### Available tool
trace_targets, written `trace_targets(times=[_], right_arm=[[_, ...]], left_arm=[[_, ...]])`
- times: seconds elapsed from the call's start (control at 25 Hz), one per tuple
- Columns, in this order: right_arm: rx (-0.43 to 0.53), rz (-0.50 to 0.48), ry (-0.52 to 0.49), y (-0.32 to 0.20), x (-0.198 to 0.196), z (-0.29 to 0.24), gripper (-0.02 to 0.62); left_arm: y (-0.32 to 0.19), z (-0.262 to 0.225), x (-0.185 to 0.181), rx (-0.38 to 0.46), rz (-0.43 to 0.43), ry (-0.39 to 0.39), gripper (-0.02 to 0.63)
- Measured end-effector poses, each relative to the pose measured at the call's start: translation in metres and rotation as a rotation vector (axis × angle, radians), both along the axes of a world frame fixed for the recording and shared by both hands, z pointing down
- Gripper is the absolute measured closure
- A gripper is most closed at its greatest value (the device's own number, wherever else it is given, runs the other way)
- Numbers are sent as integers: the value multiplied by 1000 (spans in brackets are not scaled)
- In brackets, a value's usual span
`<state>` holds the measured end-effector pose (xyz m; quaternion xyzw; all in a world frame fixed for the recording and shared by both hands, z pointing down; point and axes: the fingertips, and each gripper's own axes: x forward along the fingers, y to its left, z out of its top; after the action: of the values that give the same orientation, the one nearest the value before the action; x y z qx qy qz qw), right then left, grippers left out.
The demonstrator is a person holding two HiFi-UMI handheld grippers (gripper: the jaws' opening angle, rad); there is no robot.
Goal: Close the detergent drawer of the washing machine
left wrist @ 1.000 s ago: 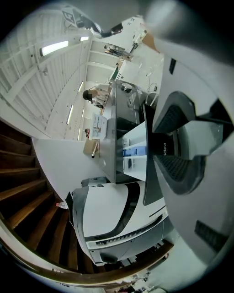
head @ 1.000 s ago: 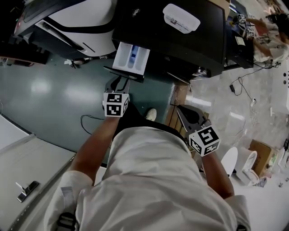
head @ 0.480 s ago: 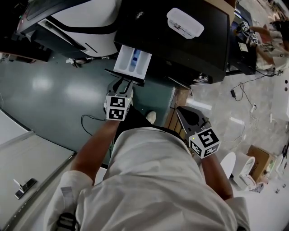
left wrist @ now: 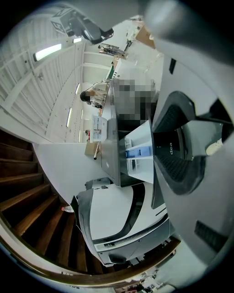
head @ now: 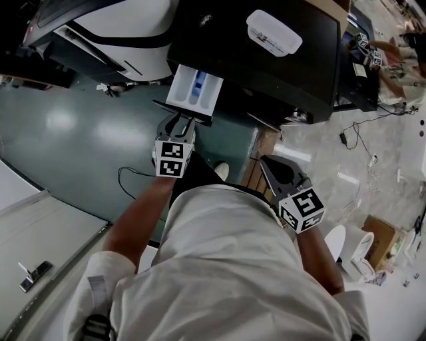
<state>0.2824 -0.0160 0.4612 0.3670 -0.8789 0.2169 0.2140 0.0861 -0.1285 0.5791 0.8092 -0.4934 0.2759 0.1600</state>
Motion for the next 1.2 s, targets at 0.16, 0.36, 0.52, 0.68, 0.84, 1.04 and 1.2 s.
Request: trace_targets(times=[0.16,0.36,0.52,0.68,0.84,1.04,1.2], right_arm=[[2,-7,0,-3,-2,-1,589],[4,-3,0,-6,0,0,589],[2,2,-2,-6,1,1,589],[-3,8,-2,-7,1,0,589],[-1,16,-3,-8,1,0,589],[-5,17,3,-9,0,2,589],[0,25,9,-13,1,1,589]], left_arm=[[-3,0,2,-3,-2,4,451],[-6,0,2,-4,-5,7,451],[-9,-1,3,-1,-3,7,451],[-13,-2,4,0,0,8,451],[-14,-1,4,5,3,9,451],[-22,-2,6,3,8,16,453],[-31,0,7,5,6,20,453]])
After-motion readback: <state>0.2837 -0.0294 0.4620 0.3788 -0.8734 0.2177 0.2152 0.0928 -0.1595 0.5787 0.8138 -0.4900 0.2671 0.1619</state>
